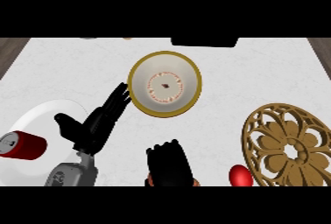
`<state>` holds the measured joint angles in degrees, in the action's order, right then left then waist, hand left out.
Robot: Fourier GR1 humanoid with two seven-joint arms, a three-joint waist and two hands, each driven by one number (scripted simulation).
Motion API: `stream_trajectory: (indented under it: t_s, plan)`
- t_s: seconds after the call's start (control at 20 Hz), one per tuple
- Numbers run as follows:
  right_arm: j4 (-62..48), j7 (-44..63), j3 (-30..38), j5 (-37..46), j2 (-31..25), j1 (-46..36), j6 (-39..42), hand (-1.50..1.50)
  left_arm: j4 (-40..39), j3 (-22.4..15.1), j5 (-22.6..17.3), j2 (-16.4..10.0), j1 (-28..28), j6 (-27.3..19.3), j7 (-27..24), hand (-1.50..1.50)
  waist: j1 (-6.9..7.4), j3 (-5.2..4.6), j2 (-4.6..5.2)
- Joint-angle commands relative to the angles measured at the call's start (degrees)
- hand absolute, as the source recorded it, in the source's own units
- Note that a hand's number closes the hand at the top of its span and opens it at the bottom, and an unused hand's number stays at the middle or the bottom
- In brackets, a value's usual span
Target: Pick the sweet potato from the placemat and place it in the bowl
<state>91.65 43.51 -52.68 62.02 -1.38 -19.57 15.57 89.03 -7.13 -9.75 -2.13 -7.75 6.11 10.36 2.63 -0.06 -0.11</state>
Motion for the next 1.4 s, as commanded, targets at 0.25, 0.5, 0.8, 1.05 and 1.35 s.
stream_trajectory:
  t_s: [0.25, 0.5, 0.8, 1.05, 1.35]
  plan:
    - [15.1, 23.2, -9.9, -4.2, 1.4, -15.4, -2.1, 1.5, 1.1, 0.5, 0.7, -0.2, 0.8, -0.8, -0.1, 0.0, -0.94, -0.02, -0.32]
    - [19.1, 26.8, -2.7, -7.4, 1.3, -23.8, 1.3, 1.5, 3.5, 0.9, -1.1, -0.8, 2.7, 0.1, 2.4, 0.0, -1.51, -0.01, -0.29]
    - [11.2, 28.7, 1.1, -13.4, 1.3, -35.3, -5.2, 1.5, -2.3, 2.3, 0.0, -1.1, -2.0, 0.2, -0.3, 0.0, -1.47, -0.08, -0.01]
    - [6.4, 25.6, 7.0, -13.9, 1.3, -38.0, -6.1, 1.5, -0.1, -0.1, 2.2, 0.5, 1.3, -1.4, -1.6, 0.0, -1.73, 0.0, 0.0]
    - [-7.3, 14.1, 15.4, -14.7, 1.4, -39.7, -13.5, 1.5, 0.4, 1.3, 0.6, -0.2, 0.1, -0.4, -0.5, 0.0, -1.57, 0.03, 0.39]
